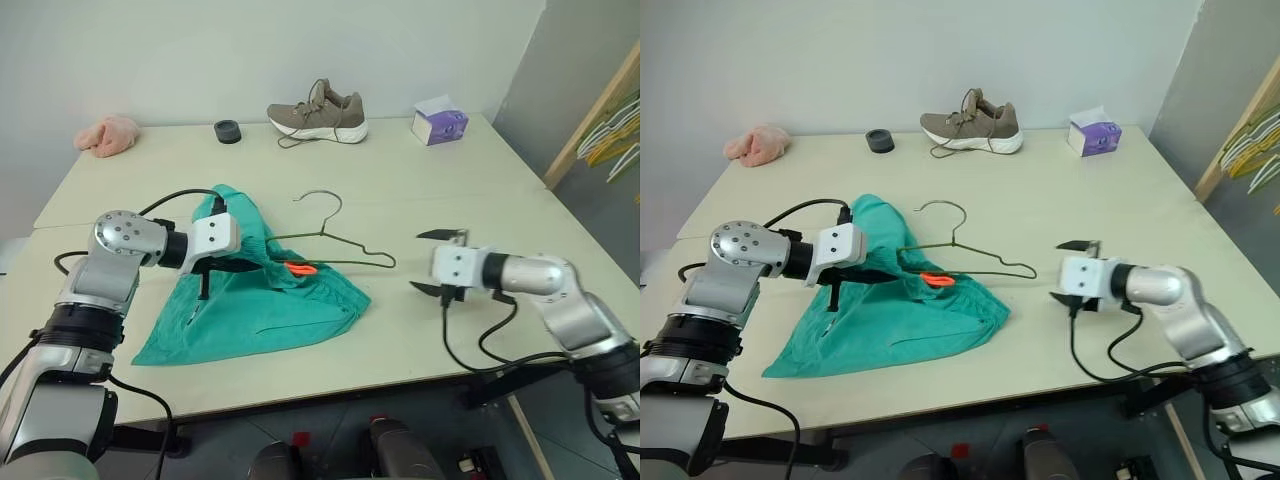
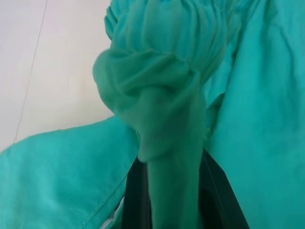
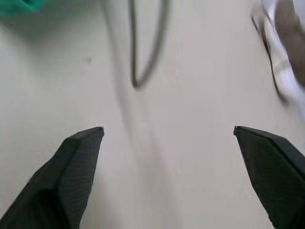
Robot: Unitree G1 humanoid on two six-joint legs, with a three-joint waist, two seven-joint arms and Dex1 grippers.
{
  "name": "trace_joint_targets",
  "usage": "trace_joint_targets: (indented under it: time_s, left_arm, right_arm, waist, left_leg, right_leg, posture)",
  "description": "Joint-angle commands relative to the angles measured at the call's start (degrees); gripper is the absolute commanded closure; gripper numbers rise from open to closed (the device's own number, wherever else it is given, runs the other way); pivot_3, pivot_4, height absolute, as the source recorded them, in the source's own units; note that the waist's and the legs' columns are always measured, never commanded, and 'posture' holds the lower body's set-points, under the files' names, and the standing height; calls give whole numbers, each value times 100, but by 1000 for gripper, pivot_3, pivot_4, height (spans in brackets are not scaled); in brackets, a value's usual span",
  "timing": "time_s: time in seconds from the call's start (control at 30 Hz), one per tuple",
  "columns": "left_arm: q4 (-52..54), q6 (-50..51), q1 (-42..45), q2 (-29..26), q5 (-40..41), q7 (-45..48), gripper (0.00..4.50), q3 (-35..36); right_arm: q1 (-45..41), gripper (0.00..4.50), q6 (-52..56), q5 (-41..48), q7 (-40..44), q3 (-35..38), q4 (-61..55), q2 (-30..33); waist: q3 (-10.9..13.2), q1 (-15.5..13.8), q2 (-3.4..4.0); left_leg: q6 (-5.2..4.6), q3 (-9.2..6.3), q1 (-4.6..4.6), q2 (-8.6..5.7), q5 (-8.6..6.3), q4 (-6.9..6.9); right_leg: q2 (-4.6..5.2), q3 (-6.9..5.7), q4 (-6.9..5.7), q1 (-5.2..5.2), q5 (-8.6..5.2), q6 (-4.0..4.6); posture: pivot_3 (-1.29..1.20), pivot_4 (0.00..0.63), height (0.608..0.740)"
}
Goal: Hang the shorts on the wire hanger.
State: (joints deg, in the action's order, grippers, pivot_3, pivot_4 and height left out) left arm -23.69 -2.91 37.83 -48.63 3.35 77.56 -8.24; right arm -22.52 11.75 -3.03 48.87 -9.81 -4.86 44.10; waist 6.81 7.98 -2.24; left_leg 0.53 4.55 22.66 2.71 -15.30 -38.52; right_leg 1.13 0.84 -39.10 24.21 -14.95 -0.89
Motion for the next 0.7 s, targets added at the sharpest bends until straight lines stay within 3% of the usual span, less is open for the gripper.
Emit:
trace_joint_targets:
  time_s: [0.03,0.13,0.3,0.7]
  left_arm:
    - [13,147,108,-52,143,-216,4500,315]
    - [139,470,111,4,335,-260,4500,438]
    - [380,922,172,50,574,-270,4500,545]
    - [437,1012,236,10,588,-281,4500,596]
  right_arm:
    - [302,17,2367,1290,-226,585,-1117,-679]
    - [456,17,4287,2155,-879,927,-1902,-1755]
    - [429,17,5571,2420,-1997,1152,-2032,-3133]
    - [259,17,5876,2682,-2554,902,-1372,-4056]
  waist:
    - [0,11,0]
    - [0,67,2]
    - [0,29,2]
    - [-2,13,-1]
  left_leg:
    - [0,0,-3,0,0,-1]
    - [1,2,-13,19,0,-2]
    - [1,-6,-7,7,0,-1]
    - [-6,-10,15,-2,-4,-26]
  right_leg:
    - [-1,0,-3,-1,0,0]
    - [0,9,-12,-1,6,11]
    - [-6,-1,-25,4,4,12]
    - [-4,-2,-5,3,12,1]
  posture:
    - [-180,104,740]
    - [-178,103,740]
    - [-168,97,740]
    - [-152,86,740]
